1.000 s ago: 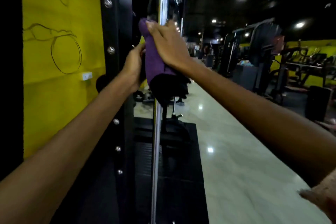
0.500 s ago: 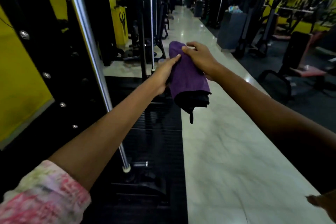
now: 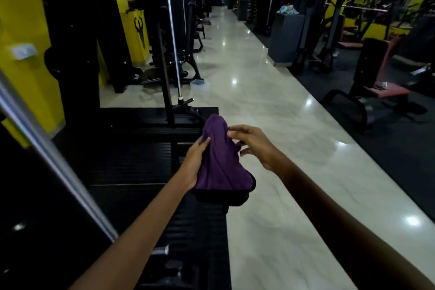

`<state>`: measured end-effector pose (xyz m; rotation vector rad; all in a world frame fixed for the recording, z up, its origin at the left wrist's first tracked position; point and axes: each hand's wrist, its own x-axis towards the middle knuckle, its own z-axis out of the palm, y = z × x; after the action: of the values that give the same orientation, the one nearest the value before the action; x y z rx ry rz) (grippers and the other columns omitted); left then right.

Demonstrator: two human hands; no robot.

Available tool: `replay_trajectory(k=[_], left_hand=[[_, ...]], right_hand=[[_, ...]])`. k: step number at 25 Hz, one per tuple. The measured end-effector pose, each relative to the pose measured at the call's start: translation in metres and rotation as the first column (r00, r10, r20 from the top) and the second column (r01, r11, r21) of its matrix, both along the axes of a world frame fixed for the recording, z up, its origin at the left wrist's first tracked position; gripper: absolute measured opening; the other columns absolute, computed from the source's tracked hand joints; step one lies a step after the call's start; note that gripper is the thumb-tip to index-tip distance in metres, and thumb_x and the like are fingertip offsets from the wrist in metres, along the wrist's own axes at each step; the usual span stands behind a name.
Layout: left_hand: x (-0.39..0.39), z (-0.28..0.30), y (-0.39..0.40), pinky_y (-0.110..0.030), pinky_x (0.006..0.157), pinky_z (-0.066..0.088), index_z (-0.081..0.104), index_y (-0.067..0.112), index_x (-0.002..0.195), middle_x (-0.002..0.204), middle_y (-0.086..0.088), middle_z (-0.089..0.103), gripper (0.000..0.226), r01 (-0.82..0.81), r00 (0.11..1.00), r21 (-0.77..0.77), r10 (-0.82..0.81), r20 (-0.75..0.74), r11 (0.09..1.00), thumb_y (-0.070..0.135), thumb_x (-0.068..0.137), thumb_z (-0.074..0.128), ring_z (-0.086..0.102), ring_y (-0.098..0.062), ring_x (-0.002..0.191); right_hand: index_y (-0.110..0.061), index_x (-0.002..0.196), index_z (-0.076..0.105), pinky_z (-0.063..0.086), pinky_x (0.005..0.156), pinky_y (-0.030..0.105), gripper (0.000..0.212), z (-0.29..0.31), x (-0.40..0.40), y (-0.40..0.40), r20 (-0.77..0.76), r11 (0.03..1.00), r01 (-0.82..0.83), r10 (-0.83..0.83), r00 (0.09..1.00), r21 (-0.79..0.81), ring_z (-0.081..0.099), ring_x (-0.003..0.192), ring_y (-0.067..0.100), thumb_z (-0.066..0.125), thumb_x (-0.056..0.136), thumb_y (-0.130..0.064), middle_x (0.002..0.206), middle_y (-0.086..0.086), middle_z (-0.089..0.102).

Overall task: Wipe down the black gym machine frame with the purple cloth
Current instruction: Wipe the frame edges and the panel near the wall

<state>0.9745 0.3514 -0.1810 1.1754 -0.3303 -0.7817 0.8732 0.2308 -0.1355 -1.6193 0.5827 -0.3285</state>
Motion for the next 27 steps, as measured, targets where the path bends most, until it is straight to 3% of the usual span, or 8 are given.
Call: replay_trajectory(k=[6,9,12,16,19,22,25,27], left_hand=[[0.052,-0.012,-0.040,-0.028,0.064,0.056,0.062,0.024,0.111,0.090,-0.004,0.074,0.026,-0.042,0.976,-0.071,0.026,-0.215,0.997,0.018,0.100,0.039,0.070,-0.017,0.079],[0.080,-0.014,-0.061,-0.035,0.081,0.053,0.062,0.020,0.111,0.100,-0.009,0.070,0.029,-0.086,0.974,-0.071,0.069,-0.215,0.994,0.017,0.099,0.036,0.066,-0.021,0.089],[0.110,-0.023,-0.081,-0.036,0.085,0.050,0.063,0.019,0.107,0.099,-0.008,0.069,0.028,-0.160,0.972,-0.041,0.150,-0.179,0.986,0.016,0.099,0.036,0.063,-0.022,0.092],[0.160,-0.030,-0.101,-0.022,0.070,0.046,0.059,0.017,0.099,0.090,-0.002,0.063,0.035,-0.415,0.908,0.046,0.409,0.092,0.909,-0.008,0.091,0.035,0.056,-0.018,0.089],[0.181,-0.027,-0.098,-0.015,0.073,0.049,0.054,0.016,0.111,0.106,-0.001,0.061,0.044,-0.465,0.837,0.115,0.394,0.379,0.878,-0.017,0.084,0.045,0.059,-0.008,0.091],[0.191,-0.033,-0.108,-0.015,0.086,0.045,0.054,0.023,0.108,0.109,0.001,0.058,0.044,-0.446,0.751,0.256,0.203,0.629,0.858,-0.006,0.077,0.066,0.057,0.000,0.097],[0.198,-0.045,-0.113,-0.016,0.089,0.044,0.053,0.021,0.112,0.107,0.002,0.056,0.039,-0.627,0.546,0.190,0.252,0.799,0.755,0.019,0.078,0.071,0.054,-0.002,0.099],[0.211,-0.044,-0.107,-0.015,0.090,0.042,0.053,0.019,0.113,0.110,0.002,0.055,0.036,-0.706,0.382,0.133,0.216,0.899,0.696,0.030,0.082,0.067,0.053,-0.001,0.103]], right_hand=[[-0.015,0.120,0.058,0.048,0.070,0.015,0.041,-0.025,0.053,-0.043,-0.121,0.986,-0.162,0.158,0.980,-0.027,0.059,0.102,0.013,0.068,0.084,-0.031,0.111,-0.003,0.062],[-0.016,0.108,0.066,0.052,0.076,0.029,0.027,-0.035,0.086,-0.078,-0.122,0.968,-0.252,0.250,0.961,0.000,0.064,0.095,0.015,0.069,0.084,-0.029,0.101,-0.001,0.069],[-0.010,0.100,0.069,0.052,0.065,0.024,0.017,-0.037,0.127,-0.108,-0.055,0.962,-0.245,0.240,0.969,-0.119,0.065,0.080,0.013,0.069,0.085,-0.018,0.088,0.001,0.070],[-0.005,0.089,0.067,0.043,0.066,0.030,0.020,-0.030,0.200,-0.156,-0.116,0.674,-0.355,0.373,0.921,-0.647,0.058,0.075,0.018,0.069,0.085,-0.025,0.082,0.007,0.065],[-0.006,0.089,0.066,0.043,0.071,0.030,0.017,-0.022,0.241,-0.173,-0.208,0.473,-0.599,0.646,0.735,-0.646,0.060,0.078,0.020,0.071,0.084,-0.022,0.086,0.009,0.066],[-0.003,0.090,0.068,0.038,0.068,0.021,0.015,-0.018,0.288,-0.187,-0.220,0.295,-0.638,0.768,0.601,-0.711,0.059,0.080,0.017,0.073,0.080,-0.013,0.087,0.007,0.066],[-0.004,0.093,0.071,0.041,0.072,0.011,0.018,-0.016,0.329,-0.194,-0.091,0.328,-0.611,0.828,0.553,-0.720,0.060,0.083,0.008,0.077,0.075,-0.008,0.091,0.004,0.069],[-0.006,0.088,0.068,0.047,0.072,0.021,0.021,-0.018,0.355,-0.198,-0.019,0.396,-0.639,0.841,0.540,-0.660,0.061,0.078,0.011,0.080,0.071,-0.007,0.088,0.005,0.069]])
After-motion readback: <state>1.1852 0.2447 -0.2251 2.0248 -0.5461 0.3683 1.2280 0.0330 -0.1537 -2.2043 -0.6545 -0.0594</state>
